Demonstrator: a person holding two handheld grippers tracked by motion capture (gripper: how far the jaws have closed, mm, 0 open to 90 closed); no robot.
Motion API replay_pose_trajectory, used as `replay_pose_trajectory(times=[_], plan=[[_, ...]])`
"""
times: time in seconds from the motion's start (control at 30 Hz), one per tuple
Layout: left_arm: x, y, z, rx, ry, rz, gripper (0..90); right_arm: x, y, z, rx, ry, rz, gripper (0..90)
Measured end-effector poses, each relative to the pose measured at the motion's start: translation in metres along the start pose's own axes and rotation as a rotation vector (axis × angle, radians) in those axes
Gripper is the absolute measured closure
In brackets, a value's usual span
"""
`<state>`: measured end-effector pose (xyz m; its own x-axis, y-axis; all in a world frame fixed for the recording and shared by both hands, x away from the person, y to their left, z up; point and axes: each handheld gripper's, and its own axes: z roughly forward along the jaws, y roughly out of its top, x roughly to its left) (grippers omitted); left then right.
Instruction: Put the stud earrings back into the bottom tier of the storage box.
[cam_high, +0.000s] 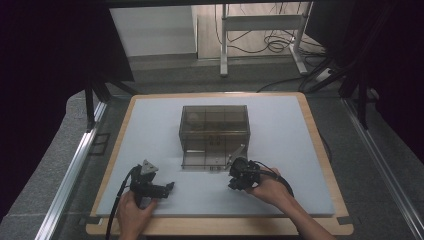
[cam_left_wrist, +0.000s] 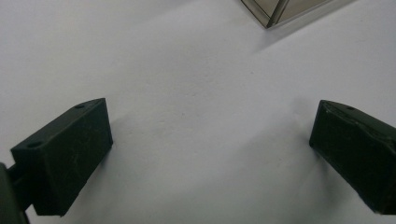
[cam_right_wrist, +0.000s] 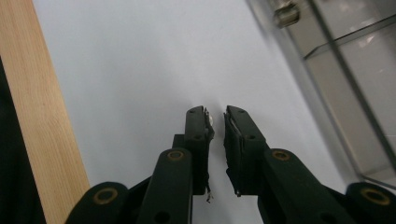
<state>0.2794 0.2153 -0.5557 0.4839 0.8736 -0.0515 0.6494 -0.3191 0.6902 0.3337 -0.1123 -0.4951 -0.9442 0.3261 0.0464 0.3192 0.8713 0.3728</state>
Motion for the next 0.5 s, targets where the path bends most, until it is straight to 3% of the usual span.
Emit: replay_pose_trajectory(times=[0.27,0.5], plan=[[0.000,0.000,0.000,0.000,0.000,-0.003,0.0,0.004,0.005,0.010,0.049,-0.006,-0.024,77.6],[0.000,0.000,0.000,0.000,0.000,-0.003,0.0,0.006,0.009,0.011,0.069,-0.039,-0.049,83.7]])
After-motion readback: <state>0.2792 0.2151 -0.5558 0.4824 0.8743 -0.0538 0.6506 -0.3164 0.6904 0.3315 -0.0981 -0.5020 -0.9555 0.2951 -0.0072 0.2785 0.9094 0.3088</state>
